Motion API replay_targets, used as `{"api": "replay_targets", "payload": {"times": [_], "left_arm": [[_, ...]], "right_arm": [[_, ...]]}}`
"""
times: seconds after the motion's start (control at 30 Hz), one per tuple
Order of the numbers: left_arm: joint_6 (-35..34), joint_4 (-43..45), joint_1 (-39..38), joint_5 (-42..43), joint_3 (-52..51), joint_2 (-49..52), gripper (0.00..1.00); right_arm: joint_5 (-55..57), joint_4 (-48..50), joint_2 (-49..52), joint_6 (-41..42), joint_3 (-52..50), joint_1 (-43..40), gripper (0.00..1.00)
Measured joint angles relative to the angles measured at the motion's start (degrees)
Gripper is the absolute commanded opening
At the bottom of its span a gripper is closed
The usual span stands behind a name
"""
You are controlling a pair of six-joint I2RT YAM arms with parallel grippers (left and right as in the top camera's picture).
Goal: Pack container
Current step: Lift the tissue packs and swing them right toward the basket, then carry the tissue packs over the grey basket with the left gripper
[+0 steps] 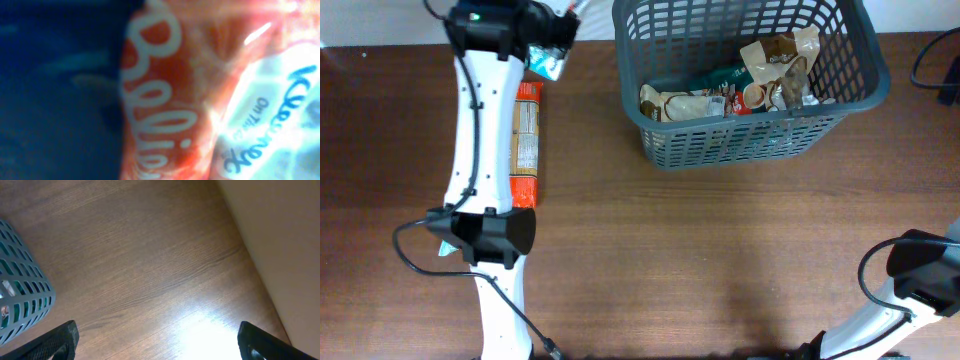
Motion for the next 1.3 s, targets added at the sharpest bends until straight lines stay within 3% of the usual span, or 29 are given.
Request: {"api": "replay_targets", "payload": {"times": [0.27, 0.57, 0.83, 1.3], "left_arm": [[-0.6, -0.1, 2.0, 0.7, 7.2, -0.5, 0.02], [-0.6, 0.3, 0.1, 9.2, 7.5, -2.4, 0.02], [-0.4, 1.2, -5.0, 14.9, 7.6, -4.8, 0.02], [3.2, 1.2, -13.9, 17.1, 7.6, -4.9, 0.02]], "right_arm": [[0.0, 0.0, 0.0, 0.0, 0.0, 0.0, 0.99], [0.0, 0.0, 0.0, 0.0, 0.0, 0.0, 0.99], [0.0, 0.0, 0.0, 0.0, 0.0, 0.0, 0.99], [0.0, 0.0, 0.0, 0.0, 0.0, 0.0, 0.99]]}}
